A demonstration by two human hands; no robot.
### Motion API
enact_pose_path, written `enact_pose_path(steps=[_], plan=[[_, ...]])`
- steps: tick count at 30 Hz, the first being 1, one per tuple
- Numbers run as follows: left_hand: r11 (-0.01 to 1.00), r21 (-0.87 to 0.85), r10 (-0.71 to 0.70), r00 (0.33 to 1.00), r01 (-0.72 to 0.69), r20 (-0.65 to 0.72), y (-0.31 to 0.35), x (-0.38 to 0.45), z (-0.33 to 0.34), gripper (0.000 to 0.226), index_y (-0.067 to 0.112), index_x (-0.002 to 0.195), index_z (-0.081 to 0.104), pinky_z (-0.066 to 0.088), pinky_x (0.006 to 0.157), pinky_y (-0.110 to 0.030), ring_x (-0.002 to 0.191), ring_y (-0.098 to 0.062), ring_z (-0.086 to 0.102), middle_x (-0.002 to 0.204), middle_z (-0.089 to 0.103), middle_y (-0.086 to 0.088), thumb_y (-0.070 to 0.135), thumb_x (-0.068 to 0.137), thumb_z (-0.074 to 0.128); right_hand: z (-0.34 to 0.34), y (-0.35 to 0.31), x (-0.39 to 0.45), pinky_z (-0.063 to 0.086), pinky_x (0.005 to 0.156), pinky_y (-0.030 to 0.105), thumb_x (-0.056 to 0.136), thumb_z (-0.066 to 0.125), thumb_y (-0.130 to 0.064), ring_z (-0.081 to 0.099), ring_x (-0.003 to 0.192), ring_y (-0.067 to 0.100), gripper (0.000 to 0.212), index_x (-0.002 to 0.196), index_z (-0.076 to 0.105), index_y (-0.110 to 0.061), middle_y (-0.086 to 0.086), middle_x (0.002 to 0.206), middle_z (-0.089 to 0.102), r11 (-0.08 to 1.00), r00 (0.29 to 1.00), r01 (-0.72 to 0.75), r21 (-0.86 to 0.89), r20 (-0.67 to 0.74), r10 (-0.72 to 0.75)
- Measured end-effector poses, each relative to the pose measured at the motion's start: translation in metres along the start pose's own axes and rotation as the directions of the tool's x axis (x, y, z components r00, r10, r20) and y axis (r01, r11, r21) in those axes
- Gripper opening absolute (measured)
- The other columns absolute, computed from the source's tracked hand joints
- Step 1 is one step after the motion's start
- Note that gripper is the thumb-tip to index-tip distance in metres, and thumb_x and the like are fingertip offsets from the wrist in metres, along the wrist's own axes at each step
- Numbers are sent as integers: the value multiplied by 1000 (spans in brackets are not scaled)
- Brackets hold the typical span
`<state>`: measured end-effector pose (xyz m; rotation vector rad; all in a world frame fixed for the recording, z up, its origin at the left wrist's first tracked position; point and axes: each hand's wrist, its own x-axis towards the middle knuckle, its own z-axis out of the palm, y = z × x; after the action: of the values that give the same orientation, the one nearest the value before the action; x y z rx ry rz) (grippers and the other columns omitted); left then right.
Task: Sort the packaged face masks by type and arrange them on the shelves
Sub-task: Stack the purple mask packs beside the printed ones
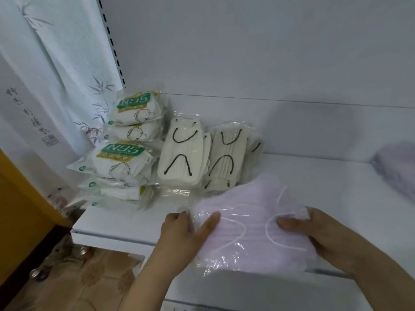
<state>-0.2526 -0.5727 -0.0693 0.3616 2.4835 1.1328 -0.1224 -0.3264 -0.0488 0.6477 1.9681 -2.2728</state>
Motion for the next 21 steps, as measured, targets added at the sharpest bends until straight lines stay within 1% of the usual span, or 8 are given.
enact_pose_path(steps=[2, 4, 5, 8, 12, 15, 18, 21], plan=[[975, -219, 49, 989, -18, 139, 8, -3, 0, 56, 31, 99, 65, 54, 73, -20, 80, -4, 71, 88, 74, 10, 79, 71, 64, -11, 2, -3, 58, 62, 33, 56, 85, -27, 72, 82, 34, 45, 93, 76, -1, 26, 98, 72, 998, 998, 63, -8, 3, -63], [934, -357, 89, 965, 6, 247, 12, -3, -1, 66, 31, 121, 62, 56, 83, -23, 91, -4, 74, 101, 77, 14, 69, 69, 77, -18, 5, -4, 58, 67, 33, 53, 86, -27, 72, 89, 35, 49, 97, 77, -7, 23, 103, 72, 990, 990, 140, -5, 7, -140], [922, -387, 103, 957, 10, 271, 13, -5, -2, 66, 28, 122, 63, 56, 82, -23, 92, -6, 74, 103, 77, 11, 64, 69, 80, -17, 6, -4, 58, 70, 32, 53, 89, -29, 72, 93, 35, 53, 101, 76, -9, 21, 105, 73, 985, 985, 173, -13, 16, -173], [865, -497, 188, 960, -63, 206, 17, -10, -7, 36, 22, 105, 74, 50, 64, -12, 79, -4, 74, 89, 79, 8, 41, 76, 82, -14, 4, -2, 57, 72, 23, 53, 93, -30, 72, 94, 27, 57, 104, 74, -11, 9, 102, 76, 959, 963, 268, -89, -13, -270], [852, -441, 331, 943, -284, 33, 18, -8, -13, 64, 35, 121, 64, 53, 91, -25, 108, -6, 69, 115, 73, 15, 48, 63, 87, -6, -2, 6, 52, 68, 11, 60, 87, -34, 72, 91, 6, 56, 112, 67, -26, -11, 100, 76, 891, 885, 395, -225, -168, -434], [844, -350, 385, 914, -406, -131, 15, 0, -17, 71, 36, 125, 58, 51, 96, -29, 114, -5, 65, 120, 70, 17, 50, 61, 85, -7, -1, 12, 50, 72, 8, 67, 89, -37, 67, 98, -5, 59, 118, 59, -35, -22, 108, 71, 862, 850, 439, -253, -193, -490], [878, -298, 369, 926, -374, -76, 1, 12, -18, 72, 36, 126, 57, 53, 101, -37, 116, -6, 64, 121, 69, 17, 43, 63, 92, -15, 4, 16, 50, 84, 9, 51, 85, -56, 60, 109, -9, 85, 126, 46, -44, -33, 117, 62, 847, 919, 342, -407, -43, -392], [920, -275, 292, 956, -278, 10, -14, 16, -8, 77, 42, 123, 54, 54, 97, -25, 111, 5, 63, 115, 67, 28, 37, 58, 95, -21, 20, 22, 50, 101, 28, 54, 88, -51, 59, 117, -1, 91, 133, 44, -41, -24, 124, 62, 866, 950, 279, -414, -11, -311]])
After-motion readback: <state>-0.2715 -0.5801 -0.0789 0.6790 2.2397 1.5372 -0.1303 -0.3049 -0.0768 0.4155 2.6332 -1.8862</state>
